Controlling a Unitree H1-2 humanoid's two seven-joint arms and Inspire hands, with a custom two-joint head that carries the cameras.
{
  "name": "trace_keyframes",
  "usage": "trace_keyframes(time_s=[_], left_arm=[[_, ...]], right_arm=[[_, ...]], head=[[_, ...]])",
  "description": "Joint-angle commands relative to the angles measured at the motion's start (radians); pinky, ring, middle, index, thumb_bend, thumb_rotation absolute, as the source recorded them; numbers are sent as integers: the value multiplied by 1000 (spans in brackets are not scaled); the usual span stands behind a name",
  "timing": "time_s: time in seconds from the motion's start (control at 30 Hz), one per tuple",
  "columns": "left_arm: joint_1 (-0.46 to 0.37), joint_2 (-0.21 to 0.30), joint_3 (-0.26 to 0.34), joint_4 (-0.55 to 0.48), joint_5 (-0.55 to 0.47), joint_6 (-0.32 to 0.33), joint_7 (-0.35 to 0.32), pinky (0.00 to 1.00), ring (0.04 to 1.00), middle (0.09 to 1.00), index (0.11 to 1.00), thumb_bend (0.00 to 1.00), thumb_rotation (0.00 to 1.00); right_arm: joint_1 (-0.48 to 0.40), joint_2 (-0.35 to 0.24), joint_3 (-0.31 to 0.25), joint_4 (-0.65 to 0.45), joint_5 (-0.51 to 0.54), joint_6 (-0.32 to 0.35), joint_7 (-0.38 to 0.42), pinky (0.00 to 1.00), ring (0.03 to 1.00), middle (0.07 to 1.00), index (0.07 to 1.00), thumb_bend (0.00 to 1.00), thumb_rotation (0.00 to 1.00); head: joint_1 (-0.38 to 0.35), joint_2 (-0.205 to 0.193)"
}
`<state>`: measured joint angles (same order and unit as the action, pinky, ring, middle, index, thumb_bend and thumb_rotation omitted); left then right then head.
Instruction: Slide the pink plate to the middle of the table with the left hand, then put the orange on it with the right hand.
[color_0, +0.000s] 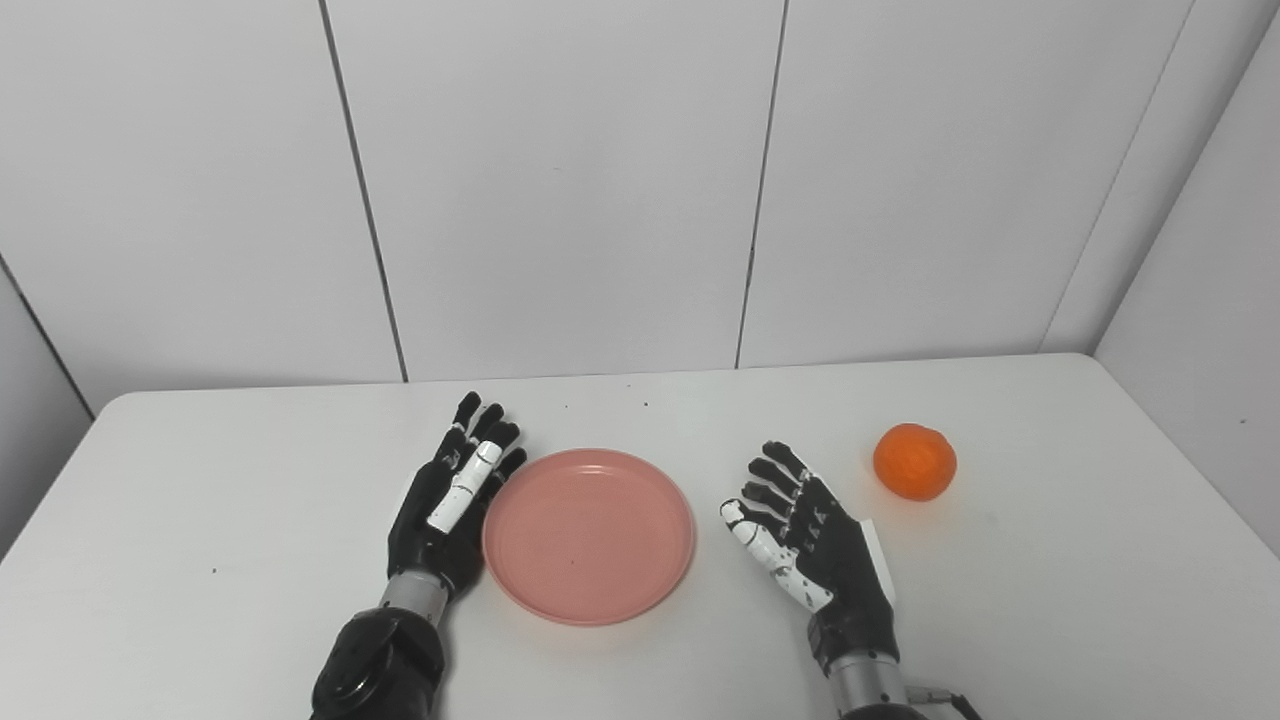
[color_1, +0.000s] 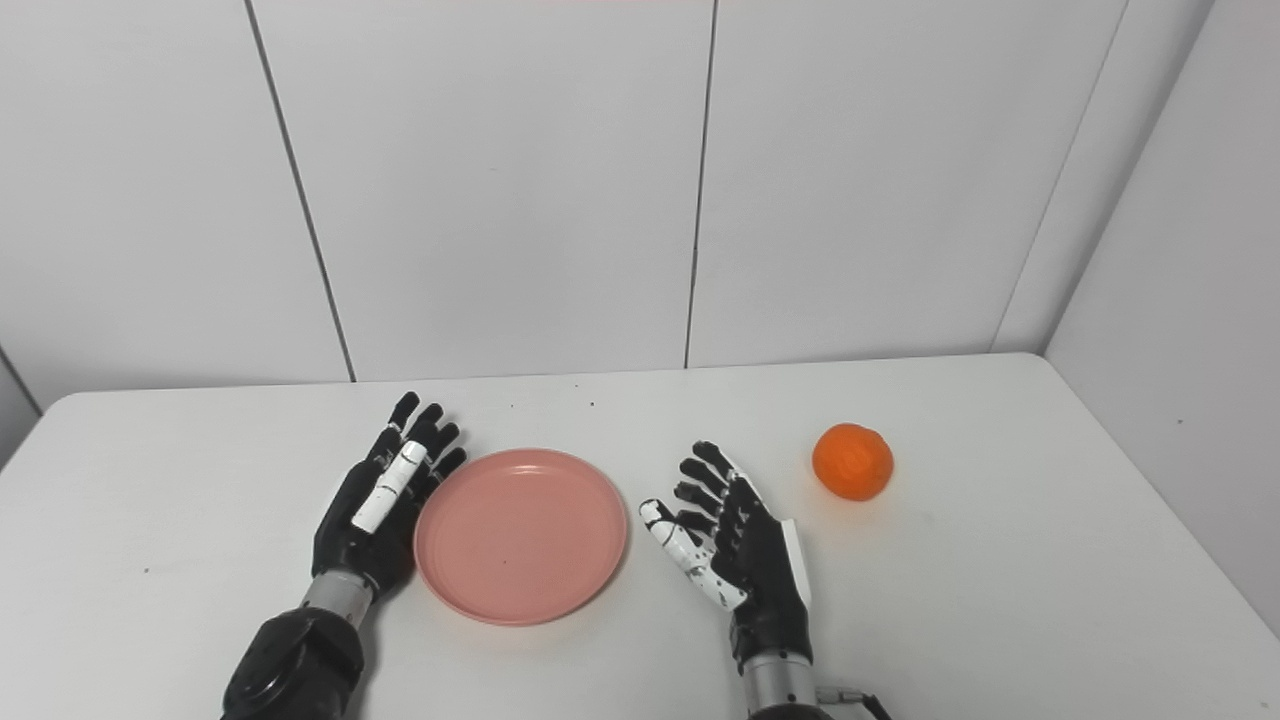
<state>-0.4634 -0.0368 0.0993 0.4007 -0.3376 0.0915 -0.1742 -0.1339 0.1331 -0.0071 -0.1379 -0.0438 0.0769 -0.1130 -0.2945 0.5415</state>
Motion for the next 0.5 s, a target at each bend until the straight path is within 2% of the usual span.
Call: trace_keyframes(time_s=[0.0,0.1,0.23,0.27,0.33,0.4,0.47], left_arm=[[17,-3,-16,0,29,-7,8,967,957,998,1000,714,367],[28,-12,-21,-24,41,9,25,994,964,1000,1000,733,366],[37,-10,-43,-37,72,15,31,1000,960,995,1000,681,380],[39,-7,-52,-37,88,9,32,1000,955,999,1000,660,411],[42,-1,-72,-35,126,-16,33,1000,952,1000,1000,652,425],[44,5,-91,-25,162,-50,32,1000,944,998,1000,601,485],[48,7,-104,-22,192,-66,41,1000,933,986,1000,620,559]], right_arm=[[-45,0,-9,-65,-6,5,-13,700,751,792,805,644,361],[-73,-14,-23,-110,4,36,-10,693,763,795,798,644,344],[-112,-49,-36,-129,16,33,6,690,769,812,801,598,284],[-120,-72,-26,-130,-30,33,3,695,777,812,801,579,331],[-136,-121,-6,-127,-126,30,-2,696,779,810,801,570,360],[-153,-166,7,-122,-215,35,-10,691,790,811,798,590,409],[-169,-201,13,-118,-283,52,-17,689,787,812,809,625,461]], head=[[4,1],[7,1],[8,-1],[11,-4],[14,-5],[15,-8],[15,-10]])
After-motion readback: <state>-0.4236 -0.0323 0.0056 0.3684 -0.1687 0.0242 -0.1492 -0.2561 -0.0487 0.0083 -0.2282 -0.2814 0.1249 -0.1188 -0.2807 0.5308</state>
